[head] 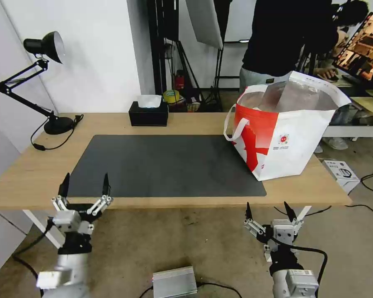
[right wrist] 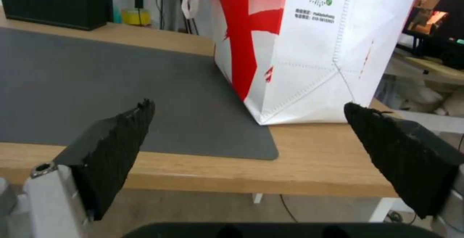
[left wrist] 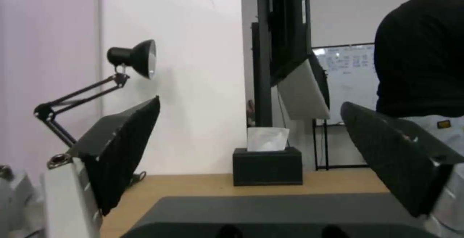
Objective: Pick up the trash from the table and place it into the takeout bag.
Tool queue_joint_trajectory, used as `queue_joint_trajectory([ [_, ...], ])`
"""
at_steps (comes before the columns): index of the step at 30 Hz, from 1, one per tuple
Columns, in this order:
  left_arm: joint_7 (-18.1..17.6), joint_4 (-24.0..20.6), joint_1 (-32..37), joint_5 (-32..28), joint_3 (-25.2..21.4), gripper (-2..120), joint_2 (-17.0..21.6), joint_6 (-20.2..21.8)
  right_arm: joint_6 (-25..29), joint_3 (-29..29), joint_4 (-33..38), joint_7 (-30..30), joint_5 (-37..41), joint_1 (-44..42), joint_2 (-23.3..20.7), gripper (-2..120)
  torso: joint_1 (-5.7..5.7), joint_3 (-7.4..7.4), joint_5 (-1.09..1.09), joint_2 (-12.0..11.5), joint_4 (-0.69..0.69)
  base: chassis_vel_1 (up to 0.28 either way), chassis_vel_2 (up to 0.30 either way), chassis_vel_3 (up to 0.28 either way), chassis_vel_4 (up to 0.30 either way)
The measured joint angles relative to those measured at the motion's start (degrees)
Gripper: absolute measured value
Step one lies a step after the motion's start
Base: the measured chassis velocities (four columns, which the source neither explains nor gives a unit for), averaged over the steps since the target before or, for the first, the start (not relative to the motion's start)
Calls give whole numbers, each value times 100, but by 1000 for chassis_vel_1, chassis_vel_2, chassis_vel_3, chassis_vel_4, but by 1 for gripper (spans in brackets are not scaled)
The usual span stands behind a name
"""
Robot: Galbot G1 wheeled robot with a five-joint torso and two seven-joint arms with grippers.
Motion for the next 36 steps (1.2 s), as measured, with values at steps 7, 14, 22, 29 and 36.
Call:
queue_joint_trajectory([
  [7,57,124,225,426,201,100,-497,-231,0,0,0,0,0,0,0,100,0,0,-2,0,0,0,0,0,0],
  [14,140,416,322,760,442,100,-865,-445,0,0,0,0,0,0,0,100,1,0,-1,0,0,0,0,0,0],
  [22,135,605,300,1060,725,100,-1068,-495,0,0,0,0,0,1,0,100,1,0,-1,0,0,0,0,0,0],
  [29,124,699,290,1180,867,100,-1168,-520,0,0,0,0,0,0,0,100,1,0,-2,0,0,0,0,0,0],
  [36,108,825,262,1261,1014,100,-1332,-550,0,0,0,0,0,1,0,100,1,0,2,0,0,0,0,0,0],
])
